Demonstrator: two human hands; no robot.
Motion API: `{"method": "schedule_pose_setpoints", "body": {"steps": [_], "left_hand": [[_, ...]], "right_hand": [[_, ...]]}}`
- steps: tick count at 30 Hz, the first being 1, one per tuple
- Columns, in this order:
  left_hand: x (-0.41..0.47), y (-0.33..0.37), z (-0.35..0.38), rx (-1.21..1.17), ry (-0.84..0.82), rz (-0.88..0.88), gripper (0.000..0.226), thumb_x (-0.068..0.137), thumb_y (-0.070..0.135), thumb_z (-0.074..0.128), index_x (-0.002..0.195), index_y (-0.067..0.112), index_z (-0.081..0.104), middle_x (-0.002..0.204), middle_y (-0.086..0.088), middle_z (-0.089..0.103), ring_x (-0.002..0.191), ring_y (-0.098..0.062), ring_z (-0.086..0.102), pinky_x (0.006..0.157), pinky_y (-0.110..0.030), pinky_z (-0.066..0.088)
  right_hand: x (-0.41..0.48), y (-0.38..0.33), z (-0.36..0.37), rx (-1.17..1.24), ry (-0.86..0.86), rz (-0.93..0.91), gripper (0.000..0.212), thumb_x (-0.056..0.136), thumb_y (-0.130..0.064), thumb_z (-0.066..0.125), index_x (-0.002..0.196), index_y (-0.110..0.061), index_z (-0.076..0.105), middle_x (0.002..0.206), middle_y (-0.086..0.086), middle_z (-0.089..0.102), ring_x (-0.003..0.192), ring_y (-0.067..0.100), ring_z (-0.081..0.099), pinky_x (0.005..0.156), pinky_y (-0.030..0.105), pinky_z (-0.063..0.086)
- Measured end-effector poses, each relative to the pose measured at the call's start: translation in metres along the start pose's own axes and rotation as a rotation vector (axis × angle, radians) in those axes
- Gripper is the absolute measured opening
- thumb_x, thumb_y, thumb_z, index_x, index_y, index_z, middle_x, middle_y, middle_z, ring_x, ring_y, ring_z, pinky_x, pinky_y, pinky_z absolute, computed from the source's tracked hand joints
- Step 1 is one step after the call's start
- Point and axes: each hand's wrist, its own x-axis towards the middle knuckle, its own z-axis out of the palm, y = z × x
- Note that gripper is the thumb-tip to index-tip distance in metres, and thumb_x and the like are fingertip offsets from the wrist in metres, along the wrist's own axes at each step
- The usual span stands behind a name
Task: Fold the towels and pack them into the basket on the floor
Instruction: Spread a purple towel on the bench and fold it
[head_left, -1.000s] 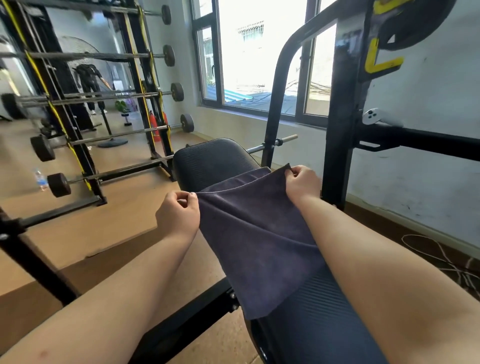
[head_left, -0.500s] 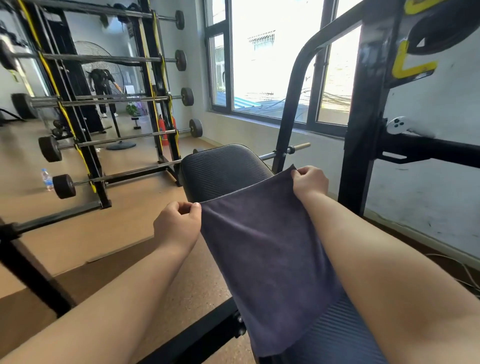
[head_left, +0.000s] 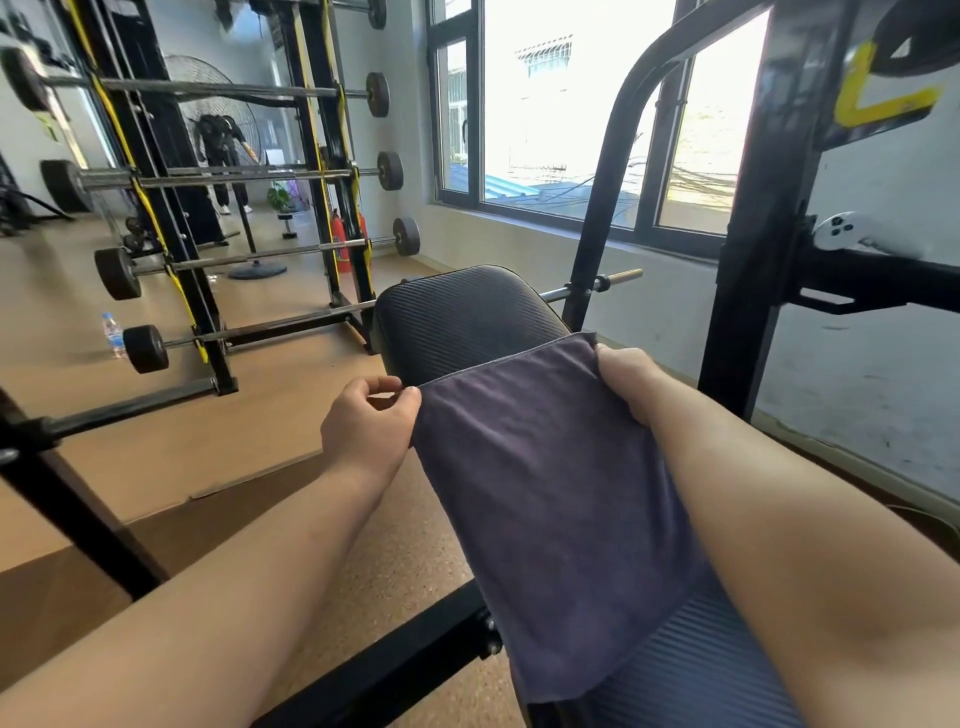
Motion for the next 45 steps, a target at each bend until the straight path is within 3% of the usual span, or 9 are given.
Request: {"method": "schedule_pose_setpoints", "body": {"steps": [4, 9, 14, 16, 20, 26, 35, 40, 45], "left_hand": [[-0.001, -0.001, -0.003, -0.096, -0.041, -0.052, 0.014, 0.095, 0.028, 0.071, 0.108, 0.025, 0.07, 0.106, 0.004, 0.071, 0.099, -0.02, 0.068, 0.085, -0.04, 0.062], [-0.007, 0.006, -0.014, -0.146, -0.086, -0.144, 0.015, 0.091, 0.025, 0.076, 0.106, 0.022, 0.073, 0.105, 0.003, 0.071, 0.094, -0.019, 0.069, 0.06, -0.029, 0.056], [-0.02, 0.019, -0.035, -0.279, -0.16, -0.23, 0.013, 0.09, 0.011, 0.076, 0.103, 0.01, 0.075, 0.107, -0.008, 0.072, 0.092, -0.021, 0.073, 0.082, -0.038, 0.064], [-0.029, 0.027, -0.045, -0.304, -0.18, -0.221, 0.012, 0.09, 0.008, 0.076, 0.101, 0.008, 0.075, 0.105, -0.009, 0.073, 0.09, -0.02, 0.073, 0.084, -0.037, 0.063], [-0.047, 0.051, -0.065, -0.34, -0.189, -0.202, 0.012, 0.089, 0.006, 0.076, 0.101, 0.007, 0.075, 0.101, -0.009, 0.074, 0.092, -0.021, 0.073, 0.083, -0.035, 0.063], [-0.073, 0.085, -0.102, -0.398, -0.202, -0.17, 0.013, 0.088, 0.007, 0.077, 0.101, 0.009, 0.076, 0.103, -0.011, 0.075, 0.093, -0.024, 0.074, 0.078, -0.033, 0.062], [-0.126, 0.124, -0.151, -0.341, -0.204, -0.041, 0.013, 0.093, 0.009, 0.072, 0.106, 0.008, 0.072, 0.103, -0.006, 0.071, 0.093, -0.018, 0.069, 0.078, -0.033, 0.062], [-0.16, 0.135, -0.176, -0.3, -0.208, 0.001, 0.006, 0.093, 0.009, 0.073, 0.098, 0.012, 0.073, 0.101, -0.005, 0.072, 0.093, -0.019, 0.069, 0.081, -0.036, 0.062], [-0.192, 0.143, -0.209, -0.251, -0.214, 0.008, 0.007, 0.091, 0.011, 0.075, 0.098, 0.012, 0.074, 0.103, -0.006, 0.073, 0.096, -0.022, 0.071, 0.079, -0.034, 0.063]], "right_hand": [[-0.003, 0.002, -0.009, 0.076, 0.009, -0.14, 0.026, 0.098, -0.038, 0.063, 0.085, -0.017, 0.071, 0.103, 0.011, 0.074, 0.097, 0.028, 0.069, 0.091, 0.043, 0.057], [-0.017, 0.0, -0.033, 0.108, 0.024, -0.197, 0.016, 0.096, -0.025, 0.066, 0.109, -0.016, 0.066, 0.106, 0.007, 0.073, 0.1, 0.027, 0.07, 0.095, 0.046, 0.058], [-0.058, -0.01, -0.072, 0.171, -0.075, -0.188, 0.021, 0.091, 0.002, 0.067, 0.107, -0.01, 0.073, 0.102, 0.013, 0.075, 0.095, 0.03, 0.071, 0.091, 0.043, 0.059], [-0.078, -0.017, -0.09, 0.141, -0.102, -0.175, 0.025, 0.089, 0.007, 0.066, 0.111, -0.003, 0.074, 0.1, 0.017, 0.076, 0.087, 0.028, 0.071, 0.078, 0.037, 0.059], [-0.12, -0.036, -0.123, 0.124, -0.1, -0.187, 0.013, 0.089, -0.005, 0.074, 0.1, -0.01, 0.075, 0.093, 0.009, 0.075, 0.076, 0.018, 0.067, 0.058, 0.027, 0.047], [-0.179, -0.057, -0.155, 0.295, -0.192, -0.263, 0.023, 0.095, -0.023, 0.074, 0.106, -0.004, 0.073, 0.098, 0.01, 0.073, 0.079, 0.018, 0.067, 0.061, 0.026, 0.052], [-0.278, -0.065, -0.189, 0.178, -0.181, -0.329, 0.013, 0.089, 0.007, 0.071, 0.1, -0.001, 0.072, 0.106, 0.019, 0.065, 0.101, 0.034, 0.071, 0.085, 0.044, 0.063], [-0.33, -0.062, -0.207, 0.018, -0.151, -0.416, 0.008, 0.088, 0.009, 0.071, 0.092, 0.002, 0.071, 0.097, 0.019, 0.068, 0.089, 0.029, 0.072, 0.081, 0.042, 0.064], [-0.384, -0.055, -0.22, -0.101, -0.159, -0.447, 0.014, 0.087, 0.006, 0.072, 0.097, -0.001, 0.08, 0.097, 0.016, 0.075, 0.081, 0.022, 0.076, 0.068, 0.023, 0.06]]}}
